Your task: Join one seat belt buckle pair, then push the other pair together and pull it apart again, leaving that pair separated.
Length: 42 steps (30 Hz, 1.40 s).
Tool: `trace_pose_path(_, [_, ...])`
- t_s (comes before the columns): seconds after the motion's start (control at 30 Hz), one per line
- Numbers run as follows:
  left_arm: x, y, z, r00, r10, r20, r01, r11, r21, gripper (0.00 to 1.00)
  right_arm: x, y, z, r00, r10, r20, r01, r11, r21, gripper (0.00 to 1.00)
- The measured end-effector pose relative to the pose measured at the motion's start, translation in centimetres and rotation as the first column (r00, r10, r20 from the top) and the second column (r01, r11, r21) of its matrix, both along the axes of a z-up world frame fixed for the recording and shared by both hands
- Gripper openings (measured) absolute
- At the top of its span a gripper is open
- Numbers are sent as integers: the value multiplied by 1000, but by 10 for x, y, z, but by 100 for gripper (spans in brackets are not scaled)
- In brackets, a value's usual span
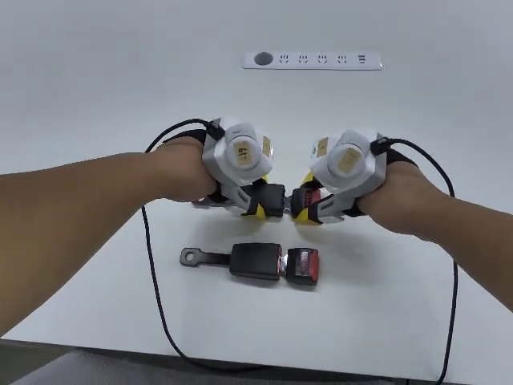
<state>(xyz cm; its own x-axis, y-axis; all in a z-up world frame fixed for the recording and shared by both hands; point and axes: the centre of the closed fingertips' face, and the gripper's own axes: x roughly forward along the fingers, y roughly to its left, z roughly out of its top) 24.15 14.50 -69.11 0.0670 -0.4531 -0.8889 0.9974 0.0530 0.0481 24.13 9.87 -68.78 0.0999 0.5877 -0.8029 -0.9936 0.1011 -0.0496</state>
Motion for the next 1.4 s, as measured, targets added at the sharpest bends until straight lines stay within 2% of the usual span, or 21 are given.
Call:
trace_pose_path(0.13, [0, 0, 0, 1000, 9, -2, -9, 1000, -1, 33, -3, -7, 1, 1000, -10, -14, 10, 1000, 19, 33])
trace_pose_path(0.27, [0, 0, 0, 1000, 12, -3, -12, 1000, 2, 33, -3, -6, 2, 1000, -1, -1, 1, 1000, 17, 33])
trace_pose_path(0.4, [-1, 0, 0, 1000, 15, -5, -15, 1000, -2, 34, -2, -13, 1, 1000, 6, 11, -6, 1000, 11, 34])
trace_pose_path(0.53, [-1, 0, 0, 1000, 20, -7, -20, 1000, 3, 34, -5, -33, -4, 1000, -1, 8, 1, 1000, -9, 34])
trace_pose_path(0.63, [-2, -1, 1, 1000, 18, -5, -18, 1000, 5, 34, -6, -43, -2, 1000, -19, 4, 19, 1000, -1, 34])
trace_pose_path(0.8, [-1, -1, 0, 1000, 20, -5, -20, 1000, -7, 34, -6, -74, -1, 999, -45, 14, 46, 999, -24, 34])
trace_pose_path(0.97, [-1, 0, 1, 999, 40, -11, -40, 999, -24, 34, -6, -98, -3, 997, -71, 3, 71, 997, -16, 35])
trace_pose_path(1.17, [-1, 0, 2, 999, 39, -4, -39, 999, -36, 34, -6, -120, -3, 997, -75, -14, 74, 996, -44, 35])
trace_pose_path(1.4, [1, 0, 0, 999, 34, -8, -34, 999, -22, 35, -9, -139, -5, 996, -84, -40, 81, 994, -78, 35])
